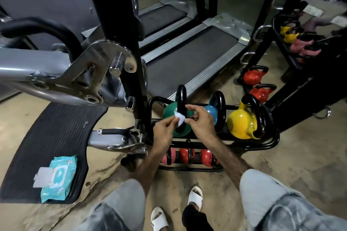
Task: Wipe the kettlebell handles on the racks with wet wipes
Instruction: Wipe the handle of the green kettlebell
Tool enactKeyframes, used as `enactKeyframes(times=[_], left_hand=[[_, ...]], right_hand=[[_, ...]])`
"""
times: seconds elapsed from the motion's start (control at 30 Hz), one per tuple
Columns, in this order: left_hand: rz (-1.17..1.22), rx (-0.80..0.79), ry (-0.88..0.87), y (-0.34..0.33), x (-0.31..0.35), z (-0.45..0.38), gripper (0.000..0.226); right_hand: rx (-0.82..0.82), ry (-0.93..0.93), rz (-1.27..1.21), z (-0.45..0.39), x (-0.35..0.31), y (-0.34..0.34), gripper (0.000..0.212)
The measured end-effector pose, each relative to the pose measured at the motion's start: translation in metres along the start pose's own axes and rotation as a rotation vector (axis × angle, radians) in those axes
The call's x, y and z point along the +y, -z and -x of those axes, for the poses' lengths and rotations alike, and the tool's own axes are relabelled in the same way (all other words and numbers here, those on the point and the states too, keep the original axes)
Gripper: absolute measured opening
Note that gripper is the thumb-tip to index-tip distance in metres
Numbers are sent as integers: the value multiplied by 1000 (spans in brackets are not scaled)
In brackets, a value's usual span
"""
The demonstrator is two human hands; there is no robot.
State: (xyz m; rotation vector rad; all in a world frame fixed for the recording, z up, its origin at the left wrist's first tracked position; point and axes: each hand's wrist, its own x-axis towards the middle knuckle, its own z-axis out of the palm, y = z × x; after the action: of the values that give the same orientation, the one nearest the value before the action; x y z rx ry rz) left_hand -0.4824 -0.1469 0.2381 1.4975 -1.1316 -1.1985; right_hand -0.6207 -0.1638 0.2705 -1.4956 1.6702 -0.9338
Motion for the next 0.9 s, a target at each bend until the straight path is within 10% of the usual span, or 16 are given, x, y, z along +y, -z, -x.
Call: enactKeyframes(times=[0.47,0.9], left_hand=[[117,178,-66,-16,22,-8,27],[-529,113,-464,-22,70,-47,6]], right_hand=[[-91,8,7,-8,-5,12,60],[-101,-78,-67,-17,0,17,87]])
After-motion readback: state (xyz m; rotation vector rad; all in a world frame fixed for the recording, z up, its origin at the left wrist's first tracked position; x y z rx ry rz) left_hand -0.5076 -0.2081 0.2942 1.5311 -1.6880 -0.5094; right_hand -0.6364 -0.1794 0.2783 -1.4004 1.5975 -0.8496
